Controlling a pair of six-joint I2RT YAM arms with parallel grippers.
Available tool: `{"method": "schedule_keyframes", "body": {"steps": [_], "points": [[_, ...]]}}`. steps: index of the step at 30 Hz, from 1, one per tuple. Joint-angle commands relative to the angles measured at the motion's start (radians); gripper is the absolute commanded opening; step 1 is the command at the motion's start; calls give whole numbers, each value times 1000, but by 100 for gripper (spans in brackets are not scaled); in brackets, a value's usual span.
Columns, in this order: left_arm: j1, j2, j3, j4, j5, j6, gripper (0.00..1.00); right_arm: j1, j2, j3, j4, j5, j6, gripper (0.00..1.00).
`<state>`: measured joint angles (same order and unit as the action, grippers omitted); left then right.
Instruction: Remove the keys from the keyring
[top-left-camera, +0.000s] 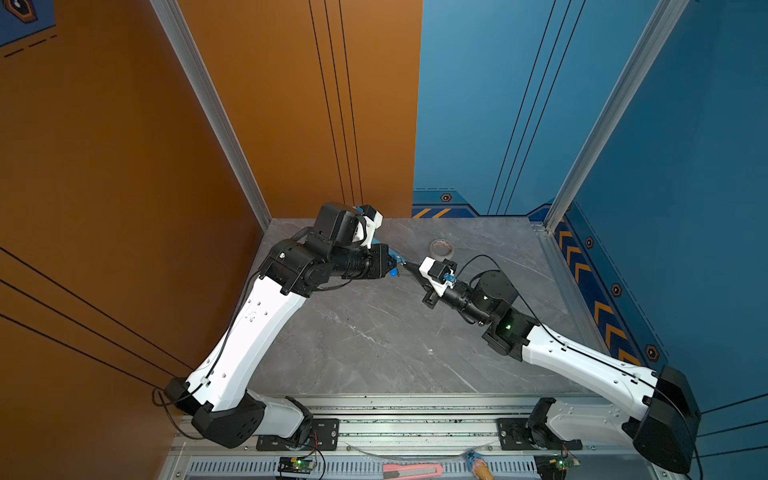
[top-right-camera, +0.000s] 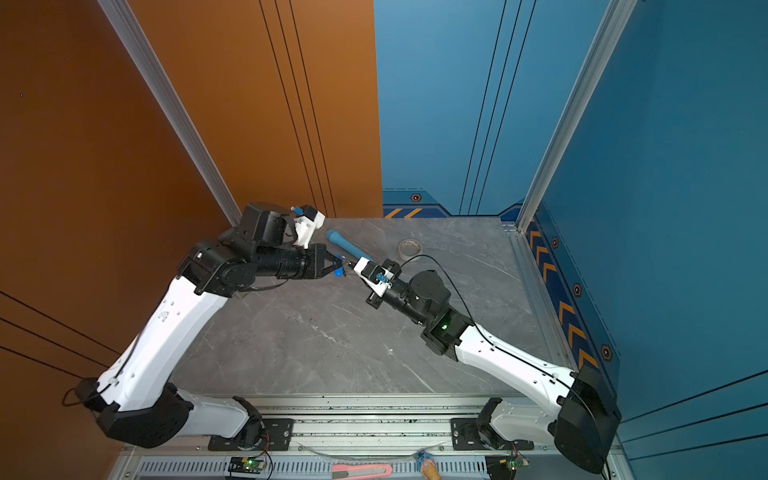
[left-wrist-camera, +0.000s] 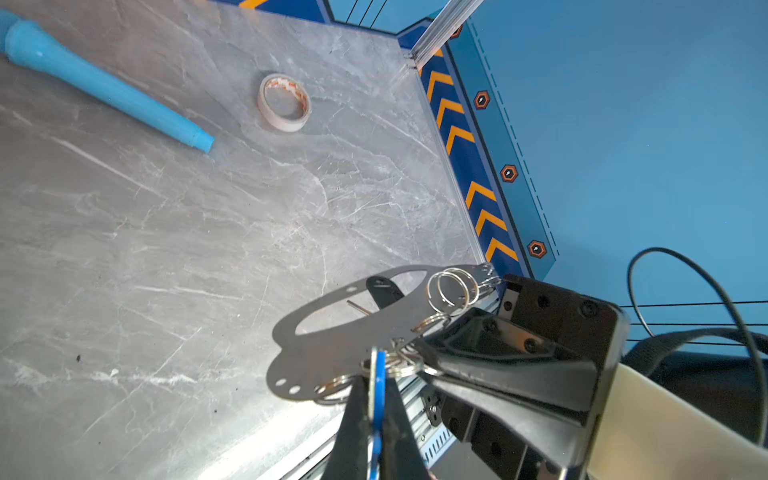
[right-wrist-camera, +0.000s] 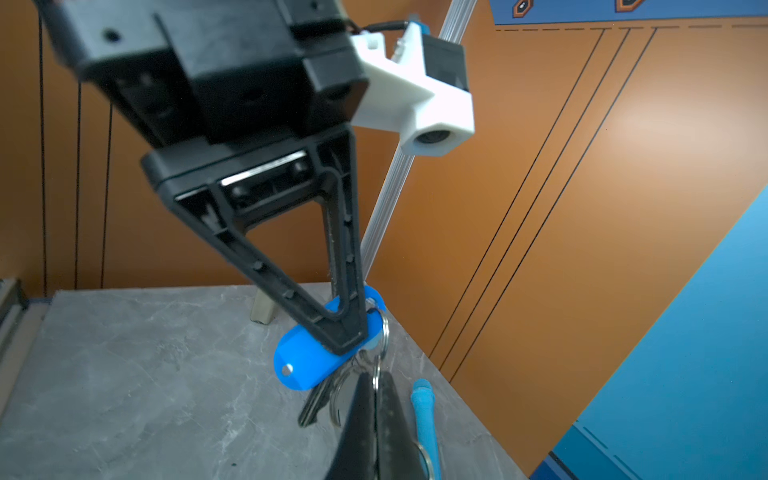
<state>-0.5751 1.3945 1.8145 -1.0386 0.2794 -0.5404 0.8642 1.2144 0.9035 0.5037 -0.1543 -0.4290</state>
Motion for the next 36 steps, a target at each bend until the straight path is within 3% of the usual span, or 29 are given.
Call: {"method": "schedule_keyframes", "body": {"steps": [1,3,8,16,23,25,31,36], "points": [[21,22,13,-65,-87,-8,0,59,-52,5,-35,69,-213,0],[22,30,7,-83,-76,-9,0,96,-58,2,-29,105,-267,0],[30,42,-4,-139,-92,-16,0,99,-70,-2,28,157,-239,0],[46,23,-32,-141,-81,-49,0,56,-67,-44,152,172,-5,0],[10,38,50,-141,-64,-45,0,28,-21,-108,226,147,199,0],[-2,44,78,-141,-59,-45,0,16,-1,-136,275,145,273,4],[-18,56,117,-141,-52,-40,0,11,35,-158,303,119,347,16],[-26,64,125,-150,-46,-22,0,11,51,-146,293,89,369,17]]}}
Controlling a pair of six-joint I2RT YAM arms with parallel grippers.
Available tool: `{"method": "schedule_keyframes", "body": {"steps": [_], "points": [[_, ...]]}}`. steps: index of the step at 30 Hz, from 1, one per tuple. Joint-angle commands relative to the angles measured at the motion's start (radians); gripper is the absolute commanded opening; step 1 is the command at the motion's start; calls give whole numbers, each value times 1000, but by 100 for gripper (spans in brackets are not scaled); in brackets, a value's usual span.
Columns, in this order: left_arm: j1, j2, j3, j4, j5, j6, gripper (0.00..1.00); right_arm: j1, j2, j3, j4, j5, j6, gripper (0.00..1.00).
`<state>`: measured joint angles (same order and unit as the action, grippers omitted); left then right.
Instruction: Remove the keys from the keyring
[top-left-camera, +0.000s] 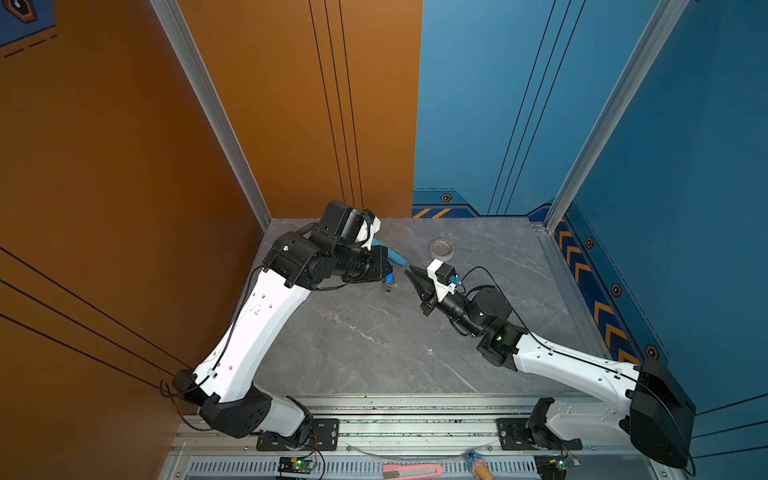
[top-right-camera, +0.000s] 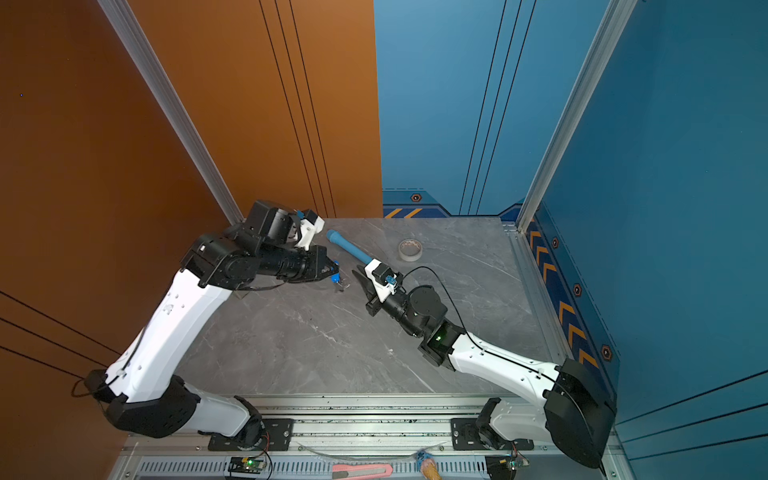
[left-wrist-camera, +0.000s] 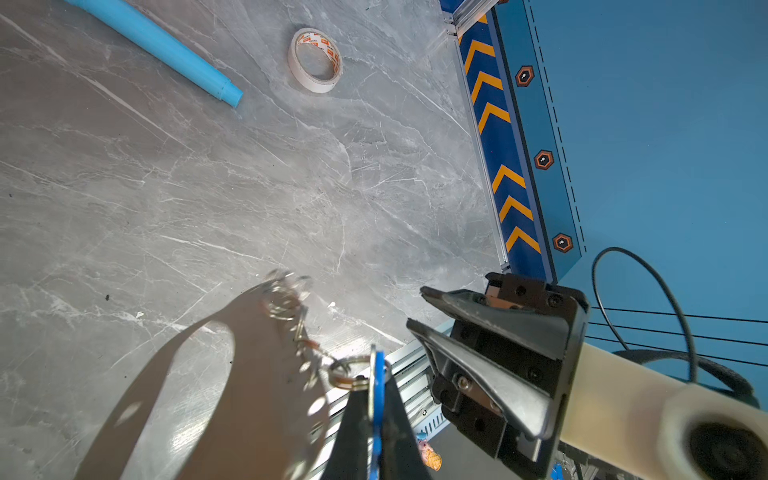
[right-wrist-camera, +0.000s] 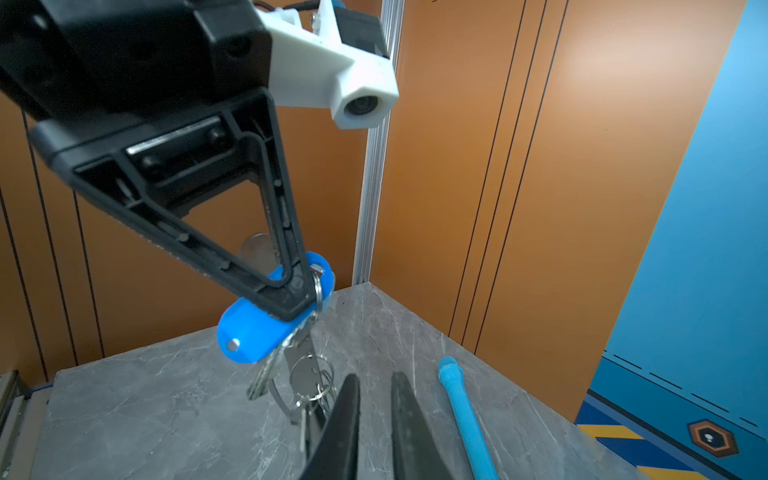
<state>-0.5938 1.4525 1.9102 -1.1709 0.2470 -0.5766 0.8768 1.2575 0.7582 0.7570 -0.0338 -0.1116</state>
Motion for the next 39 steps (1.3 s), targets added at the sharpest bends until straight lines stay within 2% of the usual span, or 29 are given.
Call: {"method": "schedule_keyframes", "body": {"steps": [1,6,14,19,39], "points": [[-8,6,32,-24,-16,18,0,-7,7,6,35,-46,60,17],[-8,9,30,-35,-16,38,0,-38,0,46,-33,-185,132,27],[-9,8,38,-37,-7,64,0,-33,9,81,-118,-286,118,29],[-13,2,37,-36,-5,63,0,-22,37,134,-208,-280,60,28],[-20,11,72,-51,26,58,0,-12,93,189,-291,-209,21,23]]}}
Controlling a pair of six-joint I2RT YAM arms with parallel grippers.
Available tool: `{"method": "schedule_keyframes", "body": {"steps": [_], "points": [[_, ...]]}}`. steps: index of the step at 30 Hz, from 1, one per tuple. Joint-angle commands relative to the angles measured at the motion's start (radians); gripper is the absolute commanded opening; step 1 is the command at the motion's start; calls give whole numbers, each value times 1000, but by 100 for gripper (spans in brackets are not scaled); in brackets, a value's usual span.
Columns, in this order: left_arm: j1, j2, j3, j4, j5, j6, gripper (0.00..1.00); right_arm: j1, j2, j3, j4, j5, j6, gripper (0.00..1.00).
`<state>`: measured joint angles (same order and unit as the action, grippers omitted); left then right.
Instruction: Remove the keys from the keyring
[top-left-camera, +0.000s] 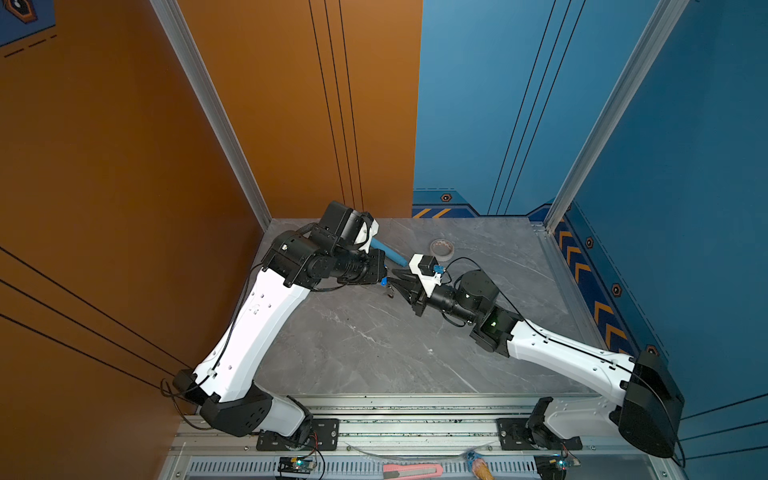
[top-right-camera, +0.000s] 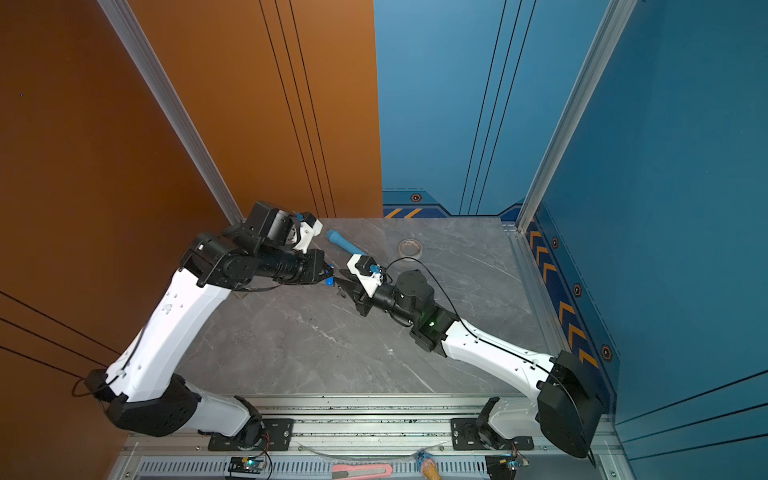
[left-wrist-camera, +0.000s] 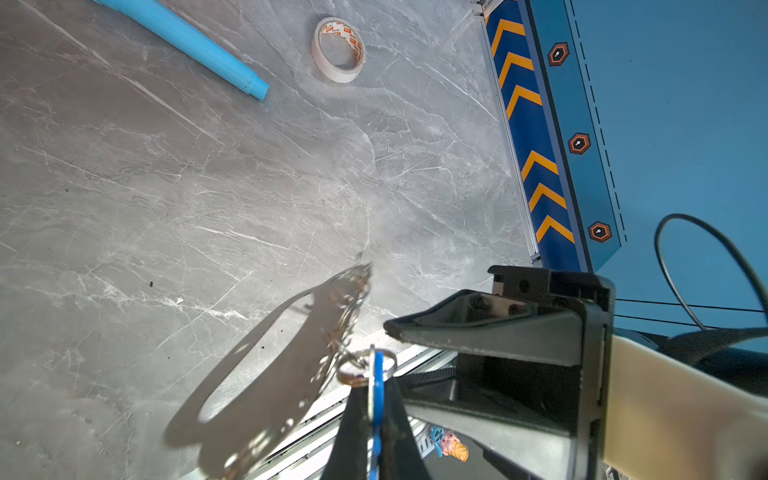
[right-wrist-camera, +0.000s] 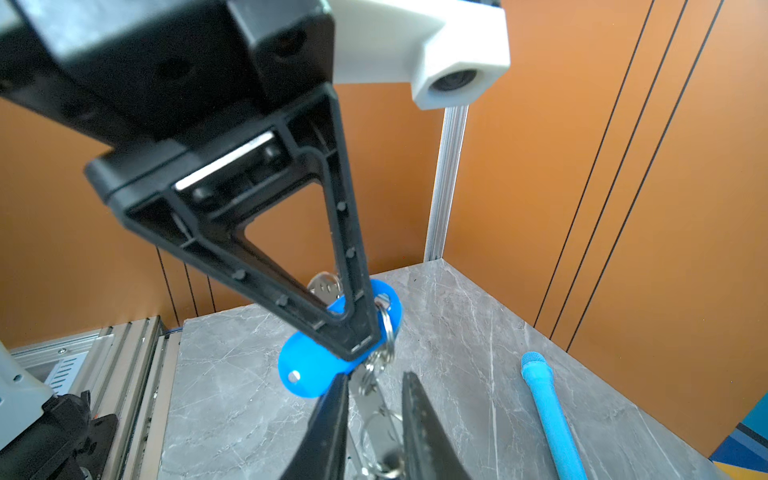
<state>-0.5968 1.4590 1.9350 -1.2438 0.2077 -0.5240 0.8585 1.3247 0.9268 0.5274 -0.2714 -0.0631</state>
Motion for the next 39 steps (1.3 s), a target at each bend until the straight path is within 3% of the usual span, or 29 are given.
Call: {"method": "schedule_keyframes", "body": {"steps": [1,12,23,31,39], "points": [[-18,5,49,23,66,3,0,5,28,21,-62,32,-30,23],[-16,5,71,5,67,10,0,-14,1,-36,26,-15,7,28],[-13,-12,75,-4,112,137,0,-34,-35,-66,80,-68,59,32],[-14,-17,103,-111,113,279,0,-52,-28,-67,81,-89,66,24],[-8,-26,116,-136,83,320,0,-59,-24,-71,90,-106,78,16]]}}
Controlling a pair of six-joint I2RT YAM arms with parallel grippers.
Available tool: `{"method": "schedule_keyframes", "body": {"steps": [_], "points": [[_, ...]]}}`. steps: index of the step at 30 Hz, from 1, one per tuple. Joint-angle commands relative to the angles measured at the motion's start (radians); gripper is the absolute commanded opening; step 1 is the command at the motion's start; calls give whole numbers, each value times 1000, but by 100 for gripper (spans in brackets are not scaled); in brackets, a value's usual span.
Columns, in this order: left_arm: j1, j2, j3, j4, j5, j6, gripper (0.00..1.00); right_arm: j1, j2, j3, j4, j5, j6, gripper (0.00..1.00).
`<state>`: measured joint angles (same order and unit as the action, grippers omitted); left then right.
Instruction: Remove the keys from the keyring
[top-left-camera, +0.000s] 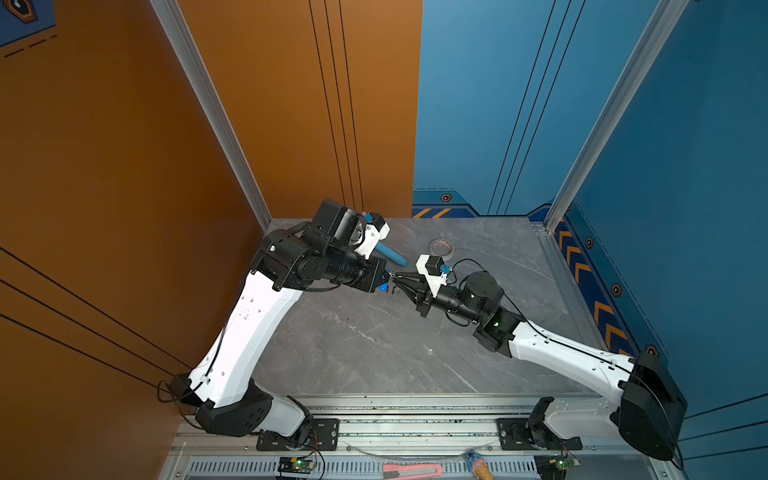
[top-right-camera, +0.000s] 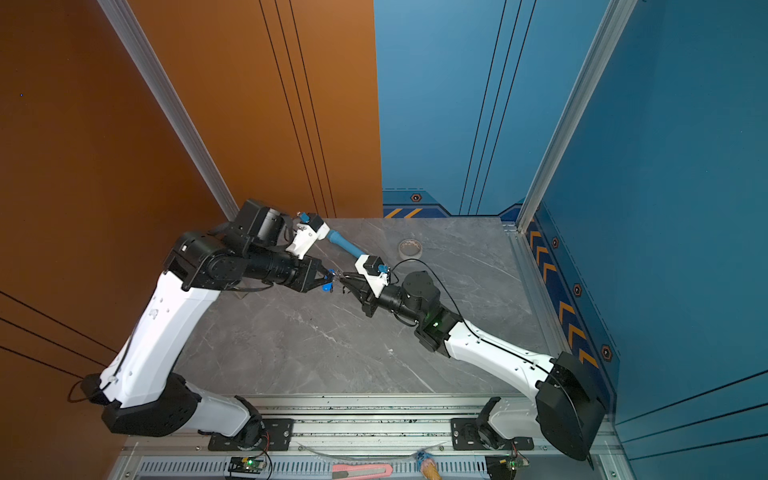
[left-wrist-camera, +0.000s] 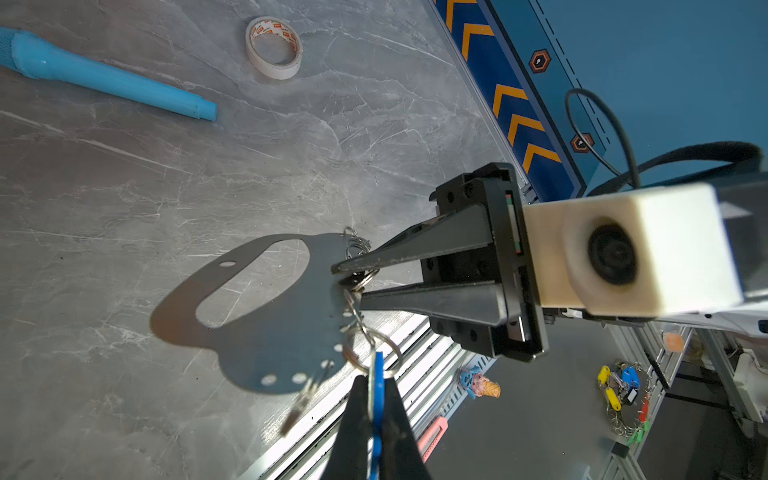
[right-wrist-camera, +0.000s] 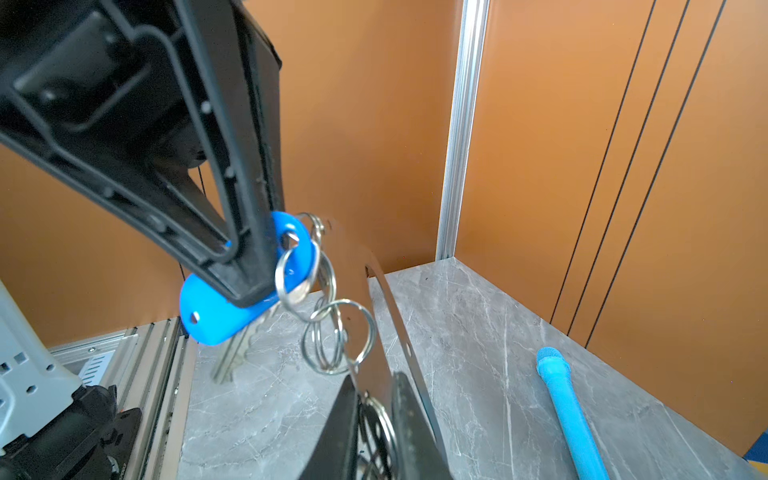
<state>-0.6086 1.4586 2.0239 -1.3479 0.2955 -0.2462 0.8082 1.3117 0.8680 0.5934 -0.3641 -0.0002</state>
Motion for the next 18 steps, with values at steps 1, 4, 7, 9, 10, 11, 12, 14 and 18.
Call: {"method": "schedule_keyframes", "body": {"steps": [1,4,7,9,10,11,12,14,18], "points": [[4,-25,26,-32,-4,42,0,-10,-12,-12,26,-13,15,16],[6,-25,25,-34,-8,48,0,-13,-14,-12,26,-19,18,14],[10,-26,21,-37,-15,54,0,-16,-15,-16,25,-24,20,13],[10,-27,18,-38,-18,57,0,-16,-15,-17,24,-25,19,13],[10,-29,17,-36,-19,58,0,-18,-17,-18,20,-28,14,13],[10,-30,16,-38,-20,60,0,-15,-17,-18,13,-31,8,14],[10,-31,15,-38,-20,62,0,-16,-17,-17,7,-32,5,16],[10,-33,15,-38,-22,62,0,-17,-19,-13,-3,-34,-2,22],[10,-27,18,-37,-24,62,0,-5,-26,-8,-17,-29,-22,26]]}}
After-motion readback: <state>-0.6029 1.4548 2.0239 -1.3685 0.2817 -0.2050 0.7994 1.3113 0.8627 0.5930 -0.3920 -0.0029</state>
